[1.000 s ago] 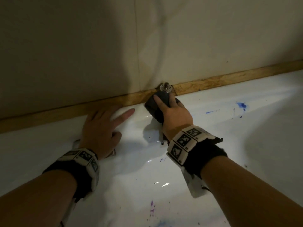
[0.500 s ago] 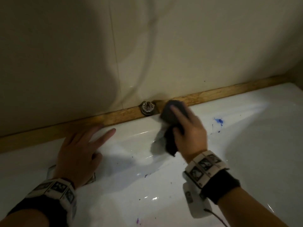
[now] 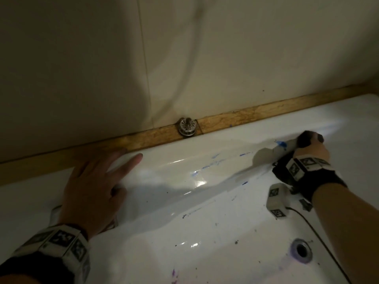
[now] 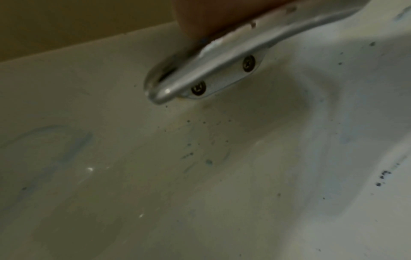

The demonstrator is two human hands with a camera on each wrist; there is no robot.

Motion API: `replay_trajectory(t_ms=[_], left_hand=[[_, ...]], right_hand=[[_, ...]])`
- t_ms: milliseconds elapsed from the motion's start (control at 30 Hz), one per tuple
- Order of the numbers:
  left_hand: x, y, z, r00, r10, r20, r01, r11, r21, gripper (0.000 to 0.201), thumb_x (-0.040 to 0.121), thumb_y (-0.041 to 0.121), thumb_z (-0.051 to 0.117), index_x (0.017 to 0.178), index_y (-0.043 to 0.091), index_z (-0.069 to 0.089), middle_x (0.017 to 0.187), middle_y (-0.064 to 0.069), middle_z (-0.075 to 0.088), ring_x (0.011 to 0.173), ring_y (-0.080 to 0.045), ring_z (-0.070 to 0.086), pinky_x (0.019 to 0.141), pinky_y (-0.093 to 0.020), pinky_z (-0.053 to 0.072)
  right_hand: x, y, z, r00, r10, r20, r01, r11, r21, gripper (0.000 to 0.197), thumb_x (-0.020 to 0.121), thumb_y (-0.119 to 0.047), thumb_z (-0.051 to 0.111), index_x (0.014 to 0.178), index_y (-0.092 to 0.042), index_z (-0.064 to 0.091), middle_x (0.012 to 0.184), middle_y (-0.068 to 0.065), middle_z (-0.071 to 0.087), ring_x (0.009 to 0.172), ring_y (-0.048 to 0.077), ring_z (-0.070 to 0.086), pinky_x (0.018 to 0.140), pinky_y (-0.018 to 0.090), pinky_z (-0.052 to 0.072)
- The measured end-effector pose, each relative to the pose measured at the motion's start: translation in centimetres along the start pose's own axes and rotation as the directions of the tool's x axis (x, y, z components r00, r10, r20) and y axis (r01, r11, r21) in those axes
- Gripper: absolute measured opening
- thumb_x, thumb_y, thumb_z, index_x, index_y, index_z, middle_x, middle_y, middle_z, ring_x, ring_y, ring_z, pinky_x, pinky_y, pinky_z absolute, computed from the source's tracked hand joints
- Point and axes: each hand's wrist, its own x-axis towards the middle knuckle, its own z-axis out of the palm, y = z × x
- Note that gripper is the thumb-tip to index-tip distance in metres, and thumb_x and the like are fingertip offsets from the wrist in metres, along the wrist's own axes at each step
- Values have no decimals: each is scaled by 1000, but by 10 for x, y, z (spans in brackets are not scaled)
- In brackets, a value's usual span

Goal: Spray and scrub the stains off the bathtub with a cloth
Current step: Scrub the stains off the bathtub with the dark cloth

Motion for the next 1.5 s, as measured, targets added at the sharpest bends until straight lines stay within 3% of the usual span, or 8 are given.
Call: replay_trajectory(t_ms=[333, 533, 633, 733, 1000, 1233, 1367, 1500], left_hand=[[0, 2, 0, 1000, -19, 18, 19, 1000, -10, 64, 73, 31, 33, 137, 37, 41, 134, 0, 47, 116, -28, 44, 93, -46, 36], [1, 1, -2, 1000, -12, 25, 13, 999, -31, 66, 71, 31, 33, 137, 36, 41, 134, -3, 47, 114, -33, 45, 92, -49, 38], [1, 3, -2, 1000, 5, 4, -4, 999, -37, 64, 72, 29, 35, 135, 33, 45, 132, -4, 49, 113, -33, 47, 90, -49, 39], [0, 2, -2, 1000, -4, 11, 4, 999, -53, 63, 73, 29, 34, 135, 35, 45, 134, -1, 48, 116, -32, 47, 92, -48, 39], [1, 2, -2, 1000, -5, 19, 5, 1000, -31, 64, 74, 30, 33, 136, 32, 46, 133, -2, 50, 115, -30, 46, 92, -47, 38], [-1, 2, -2, 999, -13, -29, 11, 998, -67, 64, 72, 29, 34, 134, 33, 48, 131, -1, 52, 113, -28, 46, 92, -45, 39], [0, 3, -2, 999, -14, -51, 10, 996, -84, 63, 72, 28, 34, 133, 32, 49, 131, -1, 52, 113, -27, 46, 92, -45, 39], [-1, 2, -1, 997, -11, -82, 3, 996, -94, 62, 71, 28, 36, 131, 32, 52, 130, -2, 53, 113, -26, 46, 91, -43, 39]], right_hand=[[-132, -23, 41, 933, -358, 38, 357, 934, 30, 70, 83, -2, 44, 147, -22, 24, 154, 16, 14, 121, 41, 42, 101, 40, 36], [-183, -12, 53, 605, -795, -44, 787, 588, 185, 48, 74, -14, 41, 115, -16, 66, 125, 16, 59, 83, 35, 66, 75, 33, 54], [-151, -1, 28, 784, -531, -321, 620, 690, 374, 48, 80, -6, 47, 126, -13, 57, 136, 8, 51, 120, 26, 53, 101, 6, 26], [-103, -5, 11, 934, -218, -284, 319, 866, 384, 56, 92, -5, 43, 144, -19, 31, 151, 6, 29, 137, 24, 31, 110, 18, 16], [-120, -33, 38, 943, -284, -175, 316, 929, 193, 67, 87, 2, 41, 146, -25, 25, 153, 8, 23, 121, 37, 43, 102, 38, 33], [-193, -3, 55, 437, -896, -81, 881, 408, 240, 53, 70, -1, 64, 119, -21, 59, 127, 13, 58, 82, 21, 60, 74, 30, 53], [-157, -29, 13, 711, -608, -353, 703, 633, 324, 43, 87, -7, 43, 127, -13, 56, 138, 10, 48, 116, 19, 49, 99, 20, 32], [-126, -71, 17, 868, -487, -100, 496, 860, 120, 60, 86, 2, 41, 140, -24, 40, 152, 3, 26, 127, 35, 36, 104, 38, 33]])
